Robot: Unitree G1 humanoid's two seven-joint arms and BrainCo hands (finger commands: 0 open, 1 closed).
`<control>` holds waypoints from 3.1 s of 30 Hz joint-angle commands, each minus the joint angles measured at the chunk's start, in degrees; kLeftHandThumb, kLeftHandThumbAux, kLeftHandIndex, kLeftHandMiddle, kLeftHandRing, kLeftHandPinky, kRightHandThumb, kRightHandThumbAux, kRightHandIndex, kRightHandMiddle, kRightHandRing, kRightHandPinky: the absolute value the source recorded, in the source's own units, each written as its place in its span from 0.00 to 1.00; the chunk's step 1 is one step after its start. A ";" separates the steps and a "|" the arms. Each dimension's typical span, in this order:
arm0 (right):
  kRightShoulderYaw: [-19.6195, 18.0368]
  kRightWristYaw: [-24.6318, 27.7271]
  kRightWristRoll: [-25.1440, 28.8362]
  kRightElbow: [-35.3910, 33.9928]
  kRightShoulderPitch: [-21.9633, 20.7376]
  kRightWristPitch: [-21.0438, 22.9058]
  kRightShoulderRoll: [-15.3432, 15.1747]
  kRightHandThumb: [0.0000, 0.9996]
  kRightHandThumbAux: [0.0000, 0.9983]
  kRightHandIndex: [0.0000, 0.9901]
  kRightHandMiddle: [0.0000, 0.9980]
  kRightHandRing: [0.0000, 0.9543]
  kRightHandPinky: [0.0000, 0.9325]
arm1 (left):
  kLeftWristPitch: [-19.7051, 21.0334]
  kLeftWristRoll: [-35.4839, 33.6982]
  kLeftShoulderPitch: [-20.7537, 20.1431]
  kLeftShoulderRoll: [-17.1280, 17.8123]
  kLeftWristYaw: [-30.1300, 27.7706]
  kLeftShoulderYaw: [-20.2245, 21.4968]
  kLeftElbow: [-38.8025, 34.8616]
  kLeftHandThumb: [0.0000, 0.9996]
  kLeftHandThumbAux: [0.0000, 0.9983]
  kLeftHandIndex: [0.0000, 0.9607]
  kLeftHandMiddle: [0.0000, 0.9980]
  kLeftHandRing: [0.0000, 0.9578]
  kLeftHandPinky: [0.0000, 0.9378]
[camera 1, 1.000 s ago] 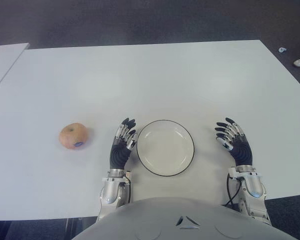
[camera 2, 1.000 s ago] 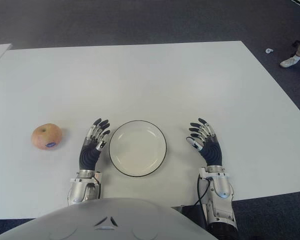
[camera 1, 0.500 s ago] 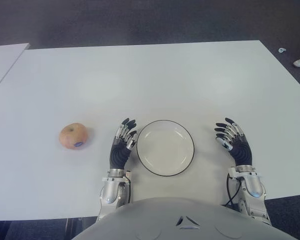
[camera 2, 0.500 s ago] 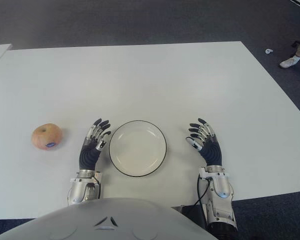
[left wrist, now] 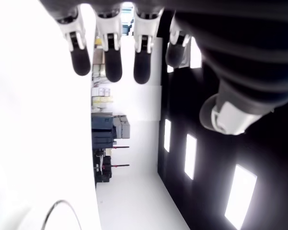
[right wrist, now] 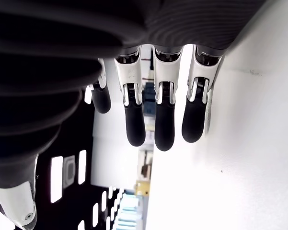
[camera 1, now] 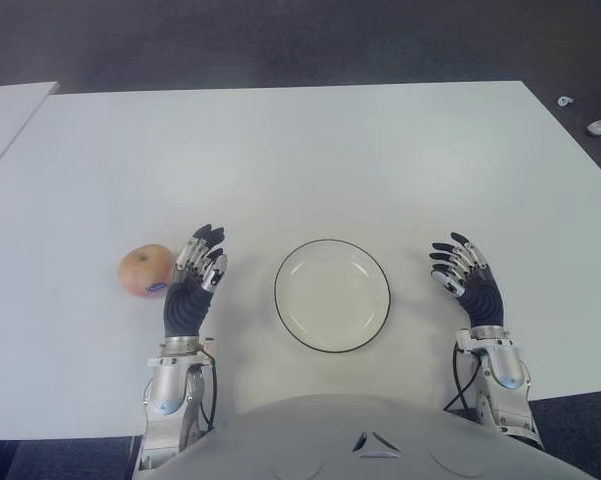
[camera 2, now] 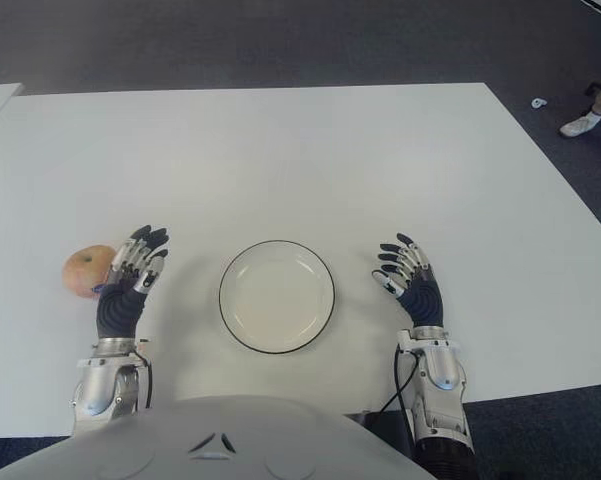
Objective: Put the apples into the plate.
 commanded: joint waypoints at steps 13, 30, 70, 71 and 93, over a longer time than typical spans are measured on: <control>1.34 1.85 -0.08 8.18 1.12 3.72 1.42 0.36 0.67 0.14 0.30 0.33 0.38 | 7.70 2.23 -3.95 2.57 -0.85 3.54 -11.91 0.39 0.49 0.17 0.19 0.18 0.19; 1.03 2.14 -0.05 10.46 0.02 2.91 1.61 0.35 0.67 0.14 0.31 0.34 0.40 | 5.15 27.51 -6.44 11.53 1.08 10.13 -18.34 0.37 0.49 0.15 0.17 0.17 0.18; 0.52 2.28 0.15 13.23 -1.04 0.75 1.21 0.37 0.70 0.15 0.30 0.33 0.40 | 0.07 57.45 -8.74 43.32 -4.50 23.31 -14.60 0.30 0.28 0.15 0.15 0.11 0.12; 0.51 2.31 0.18 13.23 -1.03 0.76 1.17 0.37 0.70 0.15 0.30 0.33 0.40 | 0.02 57.12 -8.72 43.53 -4.61 23.48 -14.32 0.30 0.28 0.15 0.14 0.11 0.12; -1.46 3.29 1.43 14.92 -1.82 1.75 -1.12 0.39 0.67 0.15 0.30 0.33 0.38 | -1.98 54.32 -0.85 41.85 5.38 25.10 -1.17 0.32 0.28 0.14 0.13 0.13 0.17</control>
